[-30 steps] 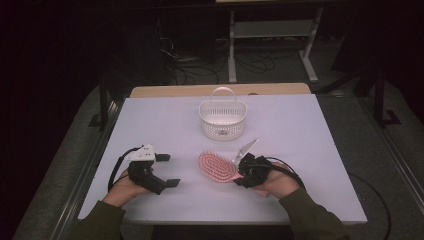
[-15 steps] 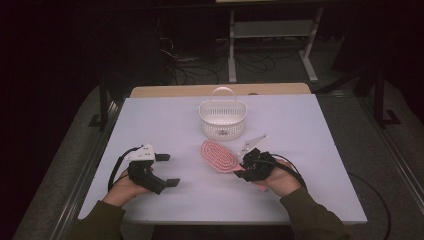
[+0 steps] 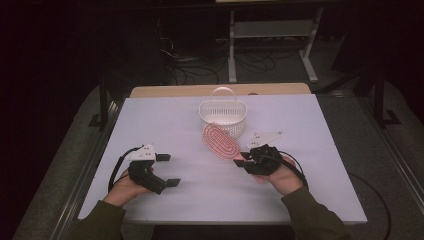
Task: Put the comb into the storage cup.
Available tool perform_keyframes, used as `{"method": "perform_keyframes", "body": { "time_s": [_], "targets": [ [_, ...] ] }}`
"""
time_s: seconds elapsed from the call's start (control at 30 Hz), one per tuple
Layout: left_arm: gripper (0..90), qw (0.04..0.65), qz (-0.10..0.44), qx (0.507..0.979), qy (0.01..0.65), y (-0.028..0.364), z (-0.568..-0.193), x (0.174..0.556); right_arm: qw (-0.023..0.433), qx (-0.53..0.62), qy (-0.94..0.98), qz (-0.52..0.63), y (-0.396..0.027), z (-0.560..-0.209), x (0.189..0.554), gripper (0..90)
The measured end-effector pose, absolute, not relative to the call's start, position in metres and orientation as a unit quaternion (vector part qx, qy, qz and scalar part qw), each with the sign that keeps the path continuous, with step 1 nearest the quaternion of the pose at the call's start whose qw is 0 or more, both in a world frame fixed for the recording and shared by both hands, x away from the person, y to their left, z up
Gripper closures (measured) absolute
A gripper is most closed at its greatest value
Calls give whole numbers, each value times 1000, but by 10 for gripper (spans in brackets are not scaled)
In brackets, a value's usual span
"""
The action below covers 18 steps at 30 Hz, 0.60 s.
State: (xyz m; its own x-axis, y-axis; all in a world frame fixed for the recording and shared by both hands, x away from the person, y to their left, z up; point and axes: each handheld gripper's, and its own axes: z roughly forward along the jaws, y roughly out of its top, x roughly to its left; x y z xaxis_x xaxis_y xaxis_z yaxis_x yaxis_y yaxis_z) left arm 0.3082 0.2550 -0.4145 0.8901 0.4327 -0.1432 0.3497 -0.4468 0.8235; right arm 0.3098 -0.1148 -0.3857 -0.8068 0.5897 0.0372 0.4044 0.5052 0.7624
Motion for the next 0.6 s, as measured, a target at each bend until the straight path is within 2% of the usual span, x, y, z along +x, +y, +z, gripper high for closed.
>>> {"method": "perform_keyframes", "body": {
  "time_s": [0.33,0.6],
  "targets": [
    [7,483,35,841,239,255,-411,311,124,293,846,429,-119,-386,310,686],
    [7,483,47,840,242,253,-406,311,132,289,834,452,-120,-384,309,686]
  ]
}}
